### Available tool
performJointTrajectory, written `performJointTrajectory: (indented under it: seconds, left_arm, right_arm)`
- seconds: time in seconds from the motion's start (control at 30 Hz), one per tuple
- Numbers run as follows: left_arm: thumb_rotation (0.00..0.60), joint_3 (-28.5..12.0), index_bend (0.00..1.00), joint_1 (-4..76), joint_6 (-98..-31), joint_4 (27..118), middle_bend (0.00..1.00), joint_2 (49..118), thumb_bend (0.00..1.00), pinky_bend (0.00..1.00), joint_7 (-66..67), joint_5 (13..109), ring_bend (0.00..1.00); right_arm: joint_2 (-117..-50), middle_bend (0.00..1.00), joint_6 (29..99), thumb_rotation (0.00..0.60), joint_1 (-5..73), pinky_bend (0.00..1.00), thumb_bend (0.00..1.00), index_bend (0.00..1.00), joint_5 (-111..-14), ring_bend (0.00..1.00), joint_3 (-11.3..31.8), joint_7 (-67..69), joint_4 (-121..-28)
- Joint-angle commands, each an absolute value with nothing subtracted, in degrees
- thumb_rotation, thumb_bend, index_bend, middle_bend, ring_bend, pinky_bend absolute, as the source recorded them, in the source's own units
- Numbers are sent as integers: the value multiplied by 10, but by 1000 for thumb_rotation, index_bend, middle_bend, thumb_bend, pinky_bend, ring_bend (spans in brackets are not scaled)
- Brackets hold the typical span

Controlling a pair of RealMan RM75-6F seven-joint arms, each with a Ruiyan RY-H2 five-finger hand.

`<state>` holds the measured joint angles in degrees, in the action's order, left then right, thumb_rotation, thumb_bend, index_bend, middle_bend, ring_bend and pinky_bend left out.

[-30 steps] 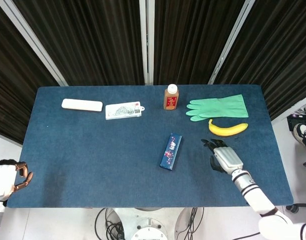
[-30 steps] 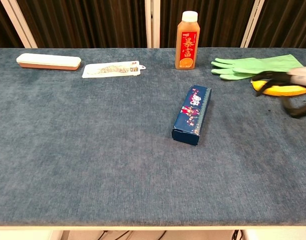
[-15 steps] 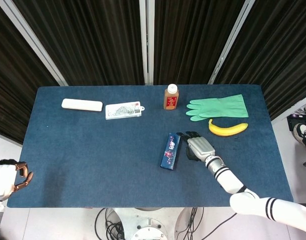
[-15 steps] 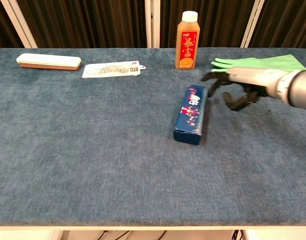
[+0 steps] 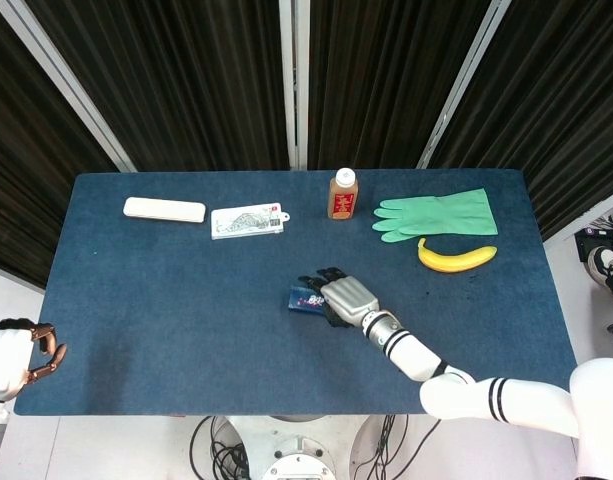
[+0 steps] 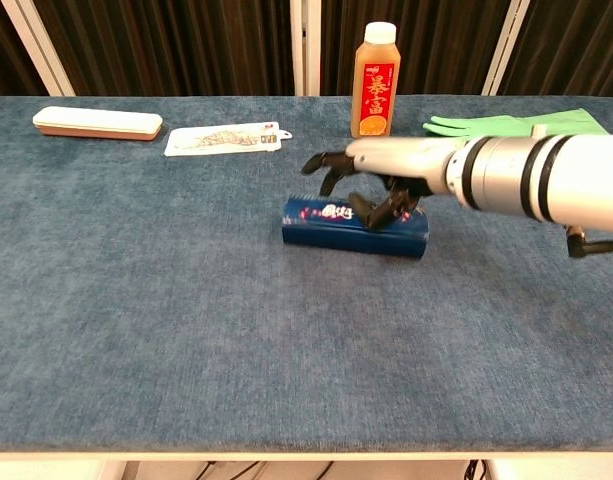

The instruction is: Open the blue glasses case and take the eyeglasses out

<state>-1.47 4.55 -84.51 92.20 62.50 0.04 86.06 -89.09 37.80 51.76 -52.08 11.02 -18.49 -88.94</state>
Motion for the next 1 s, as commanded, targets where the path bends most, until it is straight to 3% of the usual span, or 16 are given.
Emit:
performJointTrajectory:
  seconds: [0.03,0.2,0.27,0.53,0.77,1.0]
  left_arm:
    - [600,-14,709,45,-845,922,681,624,328,420,-1,861,489]
    - [600,-13,709,46,-844,922,681,623,327,420,-2,863,489]
    - [600,-13,708,46,-844,922,681,623,327,420,-1,863,489]
    - [600,-14,709,47,-843,924,681,623,327,420,1,861,489]
    - [600,-13,708,47,-842,923,681,622,327,420,-2,861,489]
    - [600,-13,708,47,-842,923,681,622,328,420,-3,862,489]
  right_arm:
    - [-882,176,390,600,517,0,717,0,-526,0,98,-191,-910]
    - [-871,192,450,600,496,0,250,0,-563,0,85,-195,-916]
    - [-869,195,461,600,494,0,199,1,-566,0,82,-201,-908]
    - [-875,214,431,600,530,0,196,66,-524,0,70,-256,-886]
    - [-885,243,428,600,549,0,296,91,-493,0,67,-271,-884]
    - [-879,251,434,600,553,0,310,91,-485,0,61,-274,-893]
